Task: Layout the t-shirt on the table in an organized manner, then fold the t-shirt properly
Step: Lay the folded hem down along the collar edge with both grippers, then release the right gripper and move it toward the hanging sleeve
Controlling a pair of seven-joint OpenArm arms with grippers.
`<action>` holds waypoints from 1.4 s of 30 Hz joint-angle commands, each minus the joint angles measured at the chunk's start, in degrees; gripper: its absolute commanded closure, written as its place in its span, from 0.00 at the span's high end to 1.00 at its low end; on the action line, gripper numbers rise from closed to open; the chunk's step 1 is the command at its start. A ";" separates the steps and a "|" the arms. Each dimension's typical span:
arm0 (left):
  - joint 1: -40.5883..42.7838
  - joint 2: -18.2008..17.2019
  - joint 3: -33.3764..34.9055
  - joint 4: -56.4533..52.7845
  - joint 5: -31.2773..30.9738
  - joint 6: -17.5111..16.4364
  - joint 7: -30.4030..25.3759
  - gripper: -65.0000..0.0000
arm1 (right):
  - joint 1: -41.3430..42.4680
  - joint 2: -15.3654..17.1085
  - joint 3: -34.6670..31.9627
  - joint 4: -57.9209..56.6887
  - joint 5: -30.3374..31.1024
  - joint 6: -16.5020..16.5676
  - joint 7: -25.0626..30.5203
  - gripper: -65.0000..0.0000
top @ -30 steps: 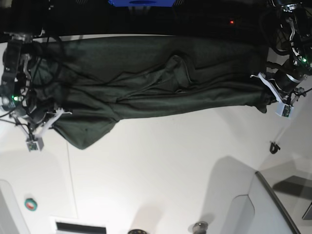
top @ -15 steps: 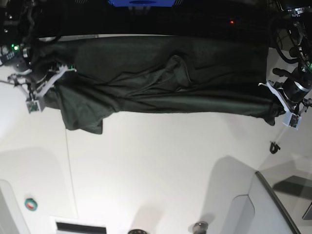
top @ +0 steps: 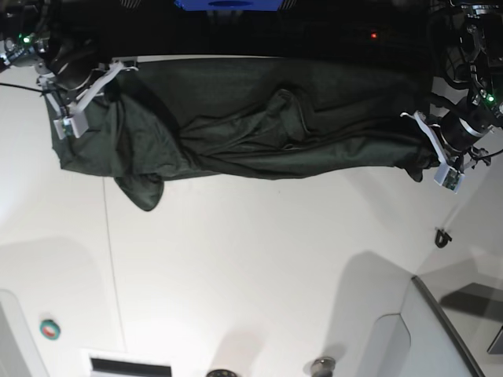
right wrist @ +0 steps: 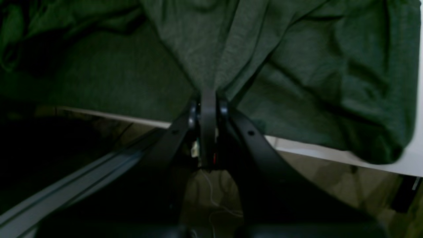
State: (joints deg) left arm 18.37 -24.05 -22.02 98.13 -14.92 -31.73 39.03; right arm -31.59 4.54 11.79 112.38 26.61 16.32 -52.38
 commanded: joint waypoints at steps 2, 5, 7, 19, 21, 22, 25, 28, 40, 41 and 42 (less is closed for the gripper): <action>-0.30 -1.05 -0.44 0.82 -0.42 0.21 -1.09 0.00 | -0.10 1.57 -2.17 -0.25 0.69 -0.01 0.64 0.01; -0.30 -1.13 -0.44 0.82 -0.42 0.30 -1.09 0.00 | 1.22 2.54 -5.15 -3.59 0.69 -0.10 0.64 0.02; -0.30 -1.22 -0.44 0.73 -0.42 0.30 -1.09 0.00 | 2.45 2.54 -4.98 -6.22 0.69 -0.36 0.56 0.03; 0.40 -0.78 -0.44 -3.23 -0.42 0.30 -1.18 0.00 | 20.21 3.42 -0.76 -6.66 -0.11 -0.45 0.12 0.45; 0.22 -0.78 -0.26 -3.75 -0.42 0.30 -1.18 0.00 | 27.59 3.86 -2.61 -13.96 -2.92 -0.45 -0.15 0.45; 0.13 -0.78 -0.09 -3.75 -0.42 0.30 -1.18 0.00 | 31.20 4.04 -4.19 -18.44 -4.94 -0.45 -0.06 0.45; 0.13 -0.69 -0.35 -3.75 -0.42 0.30 -1.18 0.00 | 40.96 3.86 -9.81 -33.48 -13.29 -0.45 0.20 0.45; 0.13 -0.69 -0.35 -3.75 -0.42 0.30 -1.18 0.00 | 47.02 3.33 -13.95 -45.43 -17.60 -0.45 1.08 0.45; -0.04 -0.69 -0.35 -3.75 -0.51 0.30 -1.18 0.00 | 49.13 2.45 -15.09 -56.25 -17.69 -0.36 11.28 0.32; 0.05 -0.69 -0.35 -3.75 -0.51 0.30 -1.18 0.00 | 49.13 2.45 -15.09 -56.33 -17.69 -0.36 11.54 0.20; 0.05 -0.69 -0.35 -3.75 -0.51 0.30 -1.18 0.00 | 49.13 2.45 -14.65 -56.33 -17.60 -0.27 11.63 0.06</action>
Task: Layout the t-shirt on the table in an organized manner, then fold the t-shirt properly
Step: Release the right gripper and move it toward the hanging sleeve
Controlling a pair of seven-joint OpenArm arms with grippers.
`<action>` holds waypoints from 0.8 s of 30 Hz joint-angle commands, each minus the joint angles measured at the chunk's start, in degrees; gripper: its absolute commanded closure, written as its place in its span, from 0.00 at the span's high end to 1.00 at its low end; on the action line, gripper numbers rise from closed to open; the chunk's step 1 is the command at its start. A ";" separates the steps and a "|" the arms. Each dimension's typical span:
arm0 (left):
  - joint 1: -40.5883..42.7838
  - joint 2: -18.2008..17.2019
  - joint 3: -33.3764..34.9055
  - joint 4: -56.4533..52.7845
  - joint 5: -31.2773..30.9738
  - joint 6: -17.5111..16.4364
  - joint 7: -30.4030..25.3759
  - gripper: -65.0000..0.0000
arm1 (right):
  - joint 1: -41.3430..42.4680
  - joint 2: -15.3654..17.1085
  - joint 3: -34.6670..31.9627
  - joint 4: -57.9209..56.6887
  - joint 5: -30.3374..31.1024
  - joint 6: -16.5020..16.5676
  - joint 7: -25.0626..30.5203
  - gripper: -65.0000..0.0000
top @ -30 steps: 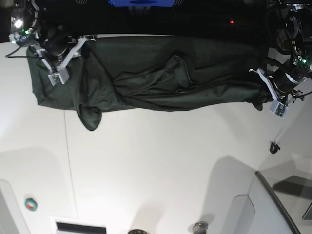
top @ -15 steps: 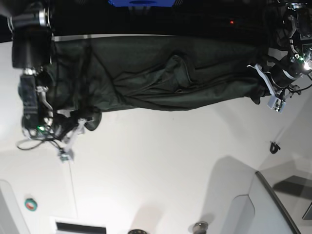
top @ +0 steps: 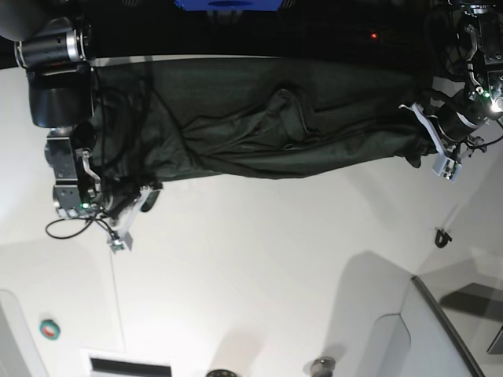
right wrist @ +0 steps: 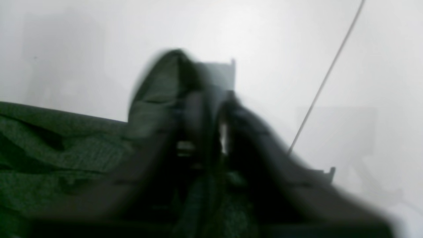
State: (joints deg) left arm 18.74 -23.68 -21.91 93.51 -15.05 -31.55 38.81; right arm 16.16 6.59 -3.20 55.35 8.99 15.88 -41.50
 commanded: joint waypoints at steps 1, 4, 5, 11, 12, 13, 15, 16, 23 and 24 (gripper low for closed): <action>-0.32 -1.07 -0.46 0.86 -0.38 0.12 -0.96 0.00 | 1.29 0.40 0.43 0.95 0.10 0.16 1.01 0.00; -0.32 -1.07 -0.46 0.86 -0.38 0.12 -0.96 0.00 | -0.12 0.49 0.43 7.11 0.10 0.16 1.01 0.01; -0.32 -1.07 -0.46 0.86 -0.38 0.12 -0.96 0.00 | -1.26 0.49 0.43 10.45 0.10 0.16 0.84 0.00; -0.41 -1.07 -0.55 0.86 -0.38 0.12 -0.96 0.00 | -7.42 0.49 0.52 31.99 -0.07 0.08 -5.93 0.00; -0.50 -1.07 -0.55 0.86 -0.38 0.12 -0.96 0.00 | -8.65 0.49 0.52 34.80 0.02 0.08 -7.08 0.00; -0.50 -1.07 -0.55 0.86 -0.38 0.12 -0.96 0.00 | -10.05 0.49 0.52 38.05 0.02 0.08 -7.87 0.00; -0.59 -1.07 -0.55 0.86 -0.38 0.12 -0.96 0.00 | -12.69 0.49 0.52 43.50 0.02 0.08 -9.19 0.00; -0.59 -1.07 -0.55 0.86 -0.38 0.12 -0.96 0.00 | -14.27 0.49 0.52 46.67 0.02 0.08 -9.71 0.00; -0.68 -1.07 -0.55 0.86 -0.38 0.12 -0.96 0.00 | -19.81 0.05 2.54 58.89 0.02 0.08 -9.71 0.00; -0.68 -1.07 -0.55 0.86 -0.38 0.12 -0.96 0.00 | -19.55 -0.39 3.42 58.89 0.02 0.08 -9.80 0.00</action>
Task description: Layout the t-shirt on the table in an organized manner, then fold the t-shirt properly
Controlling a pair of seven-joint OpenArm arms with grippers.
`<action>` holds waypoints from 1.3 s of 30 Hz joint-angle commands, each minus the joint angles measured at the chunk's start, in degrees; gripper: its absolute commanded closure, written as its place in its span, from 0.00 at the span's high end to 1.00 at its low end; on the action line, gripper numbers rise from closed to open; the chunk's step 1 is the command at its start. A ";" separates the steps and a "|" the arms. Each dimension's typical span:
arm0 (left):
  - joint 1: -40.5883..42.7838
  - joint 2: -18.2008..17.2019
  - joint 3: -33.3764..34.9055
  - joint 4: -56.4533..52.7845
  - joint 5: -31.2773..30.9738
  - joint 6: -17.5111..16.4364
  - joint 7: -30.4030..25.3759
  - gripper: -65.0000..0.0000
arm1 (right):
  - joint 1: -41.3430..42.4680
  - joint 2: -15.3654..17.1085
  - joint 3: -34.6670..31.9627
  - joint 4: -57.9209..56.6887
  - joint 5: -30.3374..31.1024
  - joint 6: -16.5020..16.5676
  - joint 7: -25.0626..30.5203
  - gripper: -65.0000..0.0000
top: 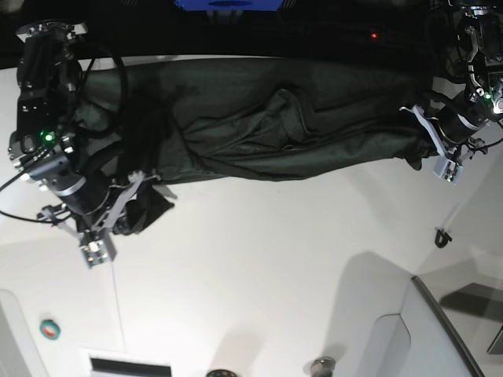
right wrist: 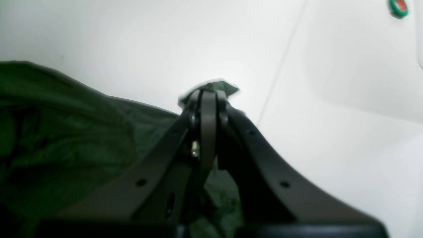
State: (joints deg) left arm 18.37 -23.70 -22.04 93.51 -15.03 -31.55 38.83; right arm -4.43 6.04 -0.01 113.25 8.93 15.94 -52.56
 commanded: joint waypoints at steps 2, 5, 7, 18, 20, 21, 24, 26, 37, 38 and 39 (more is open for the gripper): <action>-0.30 -1.04 -0.42 0.86 -0.40 0.12 -0.98 0.00 | 2.27 -0.29 2.43 0.81 0.08 0.01 1.26 0.00; -0.30 -1.22 -0.42 0.86 -0.40 0.12 -0.98 0.00 | 2.98 -0.11 3.22 0.90 0.08 0.10 1.17 0.00; -0.30 -1.22 -0.42 0.86 -0.40 0.12 -0.98 0.00 | 2.27 -0.11 2.69 0.99 0.17 0.28 1.17 0.00; -1.54 -1.22 -0.42 -1.95 -0.31 0.12 -0.98 0.00 | -11.09 -1.25 1.37 0.99 19.34 2.65 1.70 0.00; -1.54 -1.31 -0.42 -1.78 -0.31 0.12 -0.98 0.00 | -11.88 -1.52 0.32 0.37 20.74 6.96 1.70 0.00; -1.54 -1.31 -0.42 -1.69 -0.31 0.12 -0.98 0.00 | -11.97 -1.60 -1.09 -0.59 20.74 8.63 1.70 0.01; -1.62 -1.31 -0.42 -1.69 -0.31 0.12 -0.98 0.00 | -11.97 -1.69 -6.01 -3.05 20.83 8.98 1.70 0.01; -1.62 -1.31 -0.42 -1.69 -0.31 0.12 -0.98 0.00 | -11.97 -1.69 -9.88 -3.32 20.83 8.98 1.79 0.01; -1.10 0.10 -0.33 -3.62 9.00 -0.05 -1.07 0.00 | -12.23 0.33 -15.59 -10.53 20.74 -4.30 3.63 0.44; -1.10 0.45 -0.42 -3.45 9.62 -0.05 -1.07 0.00 | -12.06 0.77 -16.30 -9.47 20.74 -4.30 3.63 0.47; -1.10 0.54 -0.42 -3.45 9.80 -0.05 -1.07 0.00 | -11.88 0.86 -16.38 -8.24 20.74 -4.30 3.63 0.46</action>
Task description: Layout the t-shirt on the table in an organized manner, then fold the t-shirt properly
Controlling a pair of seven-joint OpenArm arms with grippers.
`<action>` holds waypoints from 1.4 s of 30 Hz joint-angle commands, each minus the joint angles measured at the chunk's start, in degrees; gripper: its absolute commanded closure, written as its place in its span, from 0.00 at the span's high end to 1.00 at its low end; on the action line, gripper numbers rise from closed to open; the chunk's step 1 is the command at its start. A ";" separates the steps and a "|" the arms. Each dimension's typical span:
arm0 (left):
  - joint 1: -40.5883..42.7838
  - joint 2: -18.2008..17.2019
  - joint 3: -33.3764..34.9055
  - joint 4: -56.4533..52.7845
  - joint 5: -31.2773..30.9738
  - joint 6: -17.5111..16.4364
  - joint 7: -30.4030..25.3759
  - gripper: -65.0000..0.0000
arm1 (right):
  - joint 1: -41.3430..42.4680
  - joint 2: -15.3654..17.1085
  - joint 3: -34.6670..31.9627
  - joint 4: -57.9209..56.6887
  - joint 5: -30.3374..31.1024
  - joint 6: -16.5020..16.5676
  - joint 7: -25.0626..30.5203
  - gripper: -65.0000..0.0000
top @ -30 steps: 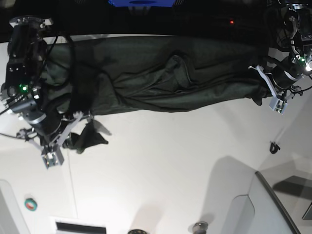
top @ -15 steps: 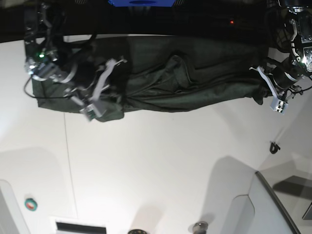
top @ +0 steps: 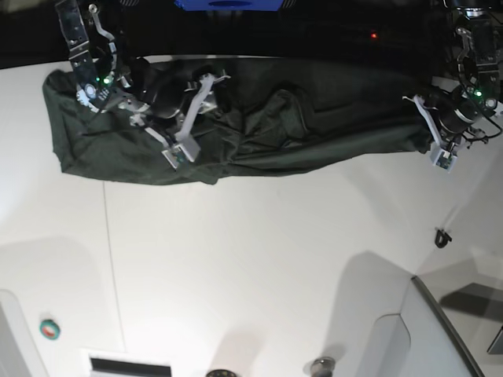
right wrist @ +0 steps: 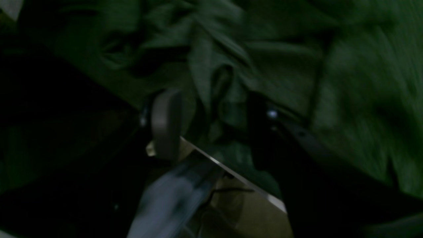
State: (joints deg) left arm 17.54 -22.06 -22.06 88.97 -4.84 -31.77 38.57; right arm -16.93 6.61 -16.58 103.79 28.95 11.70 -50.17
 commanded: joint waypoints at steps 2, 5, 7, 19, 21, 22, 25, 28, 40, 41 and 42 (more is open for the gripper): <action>-0.35 -1.01 -0.40 1.01 -0.21 0.16 -0.81 0.00 | 2.03 0.03 1.50 2.63 0.72 -0.06 1.34 0.42; -0.44 -0.84 -0.40 1.10 -0.30 0.16 -0.81 0.00 | 6.77 -0.06 2.12 0.34 0.72 -0.58 1.34 0.40; -0.53 -0.84 -0.40 1.10 -0.39 0.16 -0.81 0.00 | 10.38 -0.06 1.68 -3.79 0.72 -3.66 1.78 0.40; -0.62 -0.92 -0.40 1.10 -0.13 0.16 -0.81 0.00 | 17.24 0.11 -2.89 -21.11 0.72 -6.83 9.51 0.40; -0.62 -1.01 -0.40 1.10 -0.13 0.16 -0.81 0.00 | 17.24 0.38 -2.98 -21.81 0.63 -6.83 11.45 0.40; -0.62 -1.10 -0.40 1.10 -0.13 0.16 -0.81 0.00 | 17.24 0.47 -2.98 -22.16 0.63 -6.83 11.89 0.40; -0.71 -1.19 -0.40 1.10 -0.30 0.16 -0.81 0.00 | 17.24 0.64 -2.98 -22.34 0.63 -6.83 11.97 0.40; -0.71 -1.19 -0.40 1.10 -0.30 0.16 -0.81 0.00 | 16.97 1.34 -2.98 -21.28 0.63 -6.91 11.89 0.39; -0.71 -1.10 -0.40 1.10 -0.30 0.16 -0.81 0.00 | 15.13 -1.03 -2.89 -19.88 -11.94 -8.76 12.06 0.41; -0.71 -1.10 -0.40 1.10 -0.39 0.16 -0.81 0.00 | 15.13 -1.12 -2.89 -20.23 -11.94 -8.76 12.06 0.40; -0.71 -1.01 -0.40 1.10 -0.39 0.16 -0.81 0.00 | 15.21 -1.12 -2.89 -20.40 -11.94 -8.76 12.06 0.40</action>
State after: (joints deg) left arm 17.17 -22.17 -22.06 89.08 -4.71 -31.75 38.44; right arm -2.61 5.50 -19.62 82.48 16.56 2.55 -39.00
